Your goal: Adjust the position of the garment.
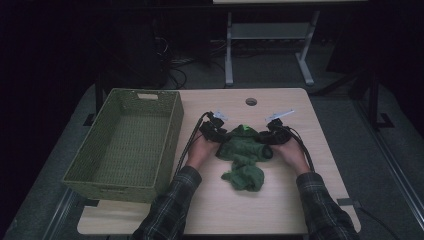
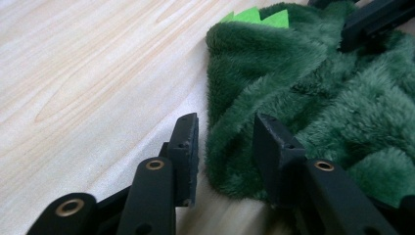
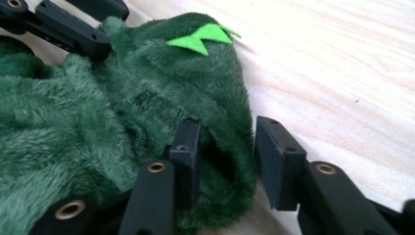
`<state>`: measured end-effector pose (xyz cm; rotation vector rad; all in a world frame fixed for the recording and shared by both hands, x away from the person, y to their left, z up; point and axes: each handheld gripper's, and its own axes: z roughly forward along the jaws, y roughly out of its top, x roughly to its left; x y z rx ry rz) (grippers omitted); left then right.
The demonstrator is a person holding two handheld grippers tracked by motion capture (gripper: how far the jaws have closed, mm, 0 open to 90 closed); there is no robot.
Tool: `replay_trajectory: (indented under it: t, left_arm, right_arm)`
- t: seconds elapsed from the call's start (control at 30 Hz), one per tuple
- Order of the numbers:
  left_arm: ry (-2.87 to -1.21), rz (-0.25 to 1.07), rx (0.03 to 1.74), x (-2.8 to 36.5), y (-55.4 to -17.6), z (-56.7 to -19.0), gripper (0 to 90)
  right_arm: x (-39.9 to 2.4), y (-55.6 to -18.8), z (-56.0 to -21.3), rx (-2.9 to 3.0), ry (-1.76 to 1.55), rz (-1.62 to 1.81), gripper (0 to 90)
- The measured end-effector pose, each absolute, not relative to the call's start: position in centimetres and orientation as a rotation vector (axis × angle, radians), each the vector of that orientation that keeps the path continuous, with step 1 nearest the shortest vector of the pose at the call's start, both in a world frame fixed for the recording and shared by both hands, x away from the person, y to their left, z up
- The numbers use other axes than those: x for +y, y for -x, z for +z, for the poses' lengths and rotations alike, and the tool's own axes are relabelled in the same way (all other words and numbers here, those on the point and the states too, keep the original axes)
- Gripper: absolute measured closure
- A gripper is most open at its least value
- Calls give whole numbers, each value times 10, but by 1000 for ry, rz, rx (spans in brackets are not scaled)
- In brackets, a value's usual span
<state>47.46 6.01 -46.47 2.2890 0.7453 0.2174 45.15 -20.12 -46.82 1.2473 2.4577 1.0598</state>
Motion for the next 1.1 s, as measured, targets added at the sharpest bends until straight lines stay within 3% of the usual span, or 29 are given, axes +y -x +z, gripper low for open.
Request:
replay_trajectory:
  t: [0.13,0.23,0.33,0.67,1.1]
  left_arm:
    - [-2311,218,727,58,-477,-466,676]
    - [-2322,219,714,57,-475,-465,783]
    - [-2321,228,708,57,-475,-463,861]
    - [-2219,291,687,55,-476,-429,872]
    - [-2110,342,656,58,-475,-382,868]
  right_arm:
    - [-200,-452,-468,2453,-1241,1062,712]
    - [-201,-452,-468,2450,-1251,1059,822]
    - [-201,-452,-467,2443,-1264,1071,864]
    - [-210,-454,-450,2389,-1305,1137,874]
    - [-217,-462,-401,2294,-1265,1237,875]
